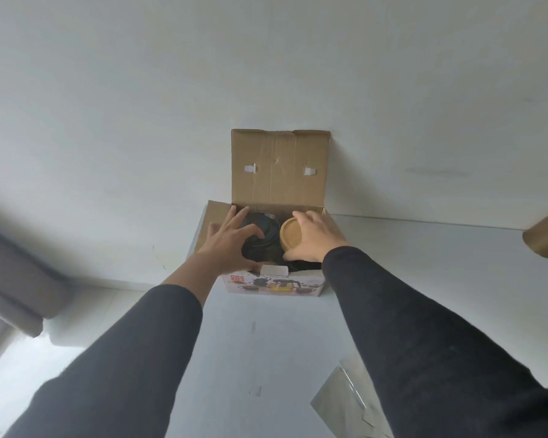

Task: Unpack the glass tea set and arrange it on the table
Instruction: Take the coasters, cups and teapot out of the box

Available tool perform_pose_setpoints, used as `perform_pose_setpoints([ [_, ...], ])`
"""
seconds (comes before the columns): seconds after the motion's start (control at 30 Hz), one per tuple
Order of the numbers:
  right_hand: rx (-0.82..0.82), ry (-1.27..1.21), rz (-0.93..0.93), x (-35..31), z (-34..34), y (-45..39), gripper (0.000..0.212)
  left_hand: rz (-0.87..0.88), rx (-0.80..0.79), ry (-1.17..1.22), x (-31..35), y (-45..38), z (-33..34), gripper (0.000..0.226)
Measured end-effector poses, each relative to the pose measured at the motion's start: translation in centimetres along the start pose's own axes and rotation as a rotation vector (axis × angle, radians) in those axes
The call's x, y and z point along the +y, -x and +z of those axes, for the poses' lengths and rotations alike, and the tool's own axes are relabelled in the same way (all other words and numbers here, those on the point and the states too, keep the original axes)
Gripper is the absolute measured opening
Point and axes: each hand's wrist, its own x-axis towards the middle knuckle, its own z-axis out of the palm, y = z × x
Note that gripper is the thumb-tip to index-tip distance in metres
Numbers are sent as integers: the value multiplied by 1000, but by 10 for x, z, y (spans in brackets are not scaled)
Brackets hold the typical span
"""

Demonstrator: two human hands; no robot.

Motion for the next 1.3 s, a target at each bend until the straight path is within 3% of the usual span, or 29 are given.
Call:
perform_pose_setpoints([
  [0.1,-69,-84,8,-2,3,-5,102,94,12,-69,4,-1,-4,45],
  [0.43,-76,-80,23,3,6,-12,104,287,9,-361,24,-5,-1,33],
  [0.7,-55,-51,20,4,8,-13,106,237,-126,-401,35,-8,-9,31],
  [1.03,-53,-60,4,3,8,-12,103,81,-109,-264,35,-7,-3,18],
  [1.3,-50,-69,14,4,9,-14,105,126,-123,-502,44,-14,-5,24],
])
